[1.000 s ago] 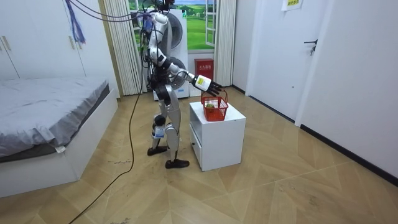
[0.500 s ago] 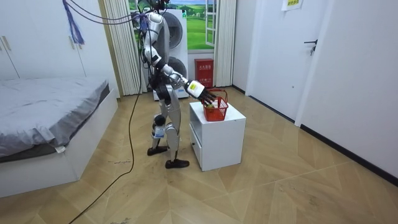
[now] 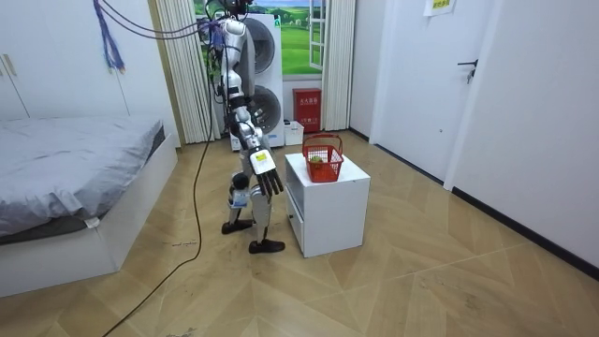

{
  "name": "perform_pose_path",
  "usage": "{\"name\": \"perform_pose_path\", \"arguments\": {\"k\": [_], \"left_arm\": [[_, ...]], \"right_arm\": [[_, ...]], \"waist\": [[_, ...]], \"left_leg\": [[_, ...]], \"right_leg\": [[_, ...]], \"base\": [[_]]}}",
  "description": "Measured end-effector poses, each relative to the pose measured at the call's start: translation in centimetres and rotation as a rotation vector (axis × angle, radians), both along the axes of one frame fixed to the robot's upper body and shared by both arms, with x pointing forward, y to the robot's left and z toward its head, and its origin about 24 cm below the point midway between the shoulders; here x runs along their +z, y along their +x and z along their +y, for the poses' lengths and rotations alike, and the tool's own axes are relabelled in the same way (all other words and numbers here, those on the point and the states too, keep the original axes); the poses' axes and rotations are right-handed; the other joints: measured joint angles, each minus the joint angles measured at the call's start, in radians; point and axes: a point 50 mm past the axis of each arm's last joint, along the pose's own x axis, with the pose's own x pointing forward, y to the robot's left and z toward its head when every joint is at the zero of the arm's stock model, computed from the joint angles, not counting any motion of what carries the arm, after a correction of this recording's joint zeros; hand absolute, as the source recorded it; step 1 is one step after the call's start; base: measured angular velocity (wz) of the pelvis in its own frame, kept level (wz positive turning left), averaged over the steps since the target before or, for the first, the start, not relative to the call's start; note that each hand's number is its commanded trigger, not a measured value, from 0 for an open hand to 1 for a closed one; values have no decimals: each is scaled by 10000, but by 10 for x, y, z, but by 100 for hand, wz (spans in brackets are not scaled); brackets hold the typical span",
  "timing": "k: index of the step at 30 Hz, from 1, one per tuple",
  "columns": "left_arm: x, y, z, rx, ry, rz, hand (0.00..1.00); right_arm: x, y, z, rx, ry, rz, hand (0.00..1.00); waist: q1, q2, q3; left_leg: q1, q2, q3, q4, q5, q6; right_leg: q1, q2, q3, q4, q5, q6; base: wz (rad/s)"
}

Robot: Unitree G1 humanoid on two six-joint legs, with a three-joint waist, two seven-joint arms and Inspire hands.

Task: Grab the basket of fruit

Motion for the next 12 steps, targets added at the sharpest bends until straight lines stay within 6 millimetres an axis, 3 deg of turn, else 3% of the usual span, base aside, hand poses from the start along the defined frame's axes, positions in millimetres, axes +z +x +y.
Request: {"name": "perform_pose_path", "arguments": {"k": [6, 12], "left_arm": [[0, -25, 3, -537, 412, 1225, 0], [-2, -33, 0, -1253, 329, 2166, 0]], "right_arm": [[-5, -27, 1, -121, 388, 1759, 0], [-9, -29, 5, 182, 1366, 2767, 0]], "waist": [[7, 3, -4], [24, 32, -9]], "left_leg": [[216, 25, -128, 6, -43, -13], [397, 57, -187, 11, -123, -4]], "right_leg": [[252, 17, -48, -5, -38, 6], [513, 26, -96, -34, -58, 13]], "base": [[5], [3]]}}
